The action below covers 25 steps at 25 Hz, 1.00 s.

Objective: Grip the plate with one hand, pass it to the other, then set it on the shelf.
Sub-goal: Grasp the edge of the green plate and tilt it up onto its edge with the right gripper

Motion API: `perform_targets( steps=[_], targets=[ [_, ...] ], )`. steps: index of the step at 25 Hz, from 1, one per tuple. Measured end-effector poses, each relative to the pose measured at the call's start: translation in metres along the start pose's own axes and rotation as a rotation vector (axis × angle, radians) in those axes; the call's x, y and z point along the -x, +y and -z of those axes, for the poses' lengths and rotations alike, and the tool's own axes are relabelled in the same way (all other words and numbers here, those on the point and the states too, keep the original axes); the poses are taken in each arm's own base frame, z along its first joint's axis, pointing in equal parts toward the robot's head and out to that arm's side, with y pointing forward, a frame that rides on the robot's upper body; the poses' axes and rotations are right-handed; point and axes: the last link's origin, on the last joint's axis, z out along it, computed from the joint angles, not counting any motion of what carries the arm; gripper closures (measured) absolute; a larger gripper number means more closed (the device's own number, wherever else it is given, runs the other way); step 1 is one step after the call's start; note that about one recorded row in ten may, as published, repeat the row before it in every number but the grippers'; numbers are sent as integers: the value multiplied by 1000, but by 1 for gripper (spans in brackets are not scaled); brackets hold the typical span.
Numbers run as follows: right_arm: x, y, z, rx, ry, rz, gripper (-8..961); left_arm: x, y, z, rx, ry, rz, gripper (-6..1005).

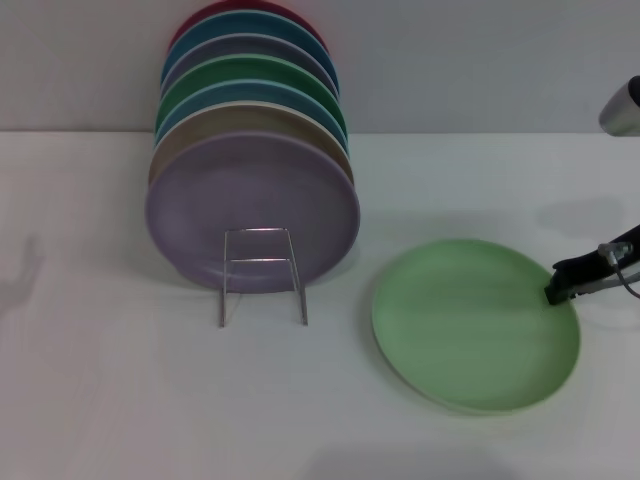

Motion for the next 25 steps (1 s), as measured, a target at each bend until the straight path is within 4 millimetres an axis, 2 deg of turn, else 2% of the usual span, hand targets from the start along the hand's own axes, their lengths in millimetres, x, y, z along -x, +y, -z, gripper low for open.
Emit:
perform_targets(
  steps=[7,19,25],
  targets=[
    [4,5,13,-6,-68,55,922,-1,-1,0,-2,2,-2,157],
    [-4,14,31,-18,-191,195,932,-1,-1,0,-3,5,-4,156],
    [-11,12,51,13,-314,252,932,-1,-2,0,-4,6,-4,156]
  ],
)
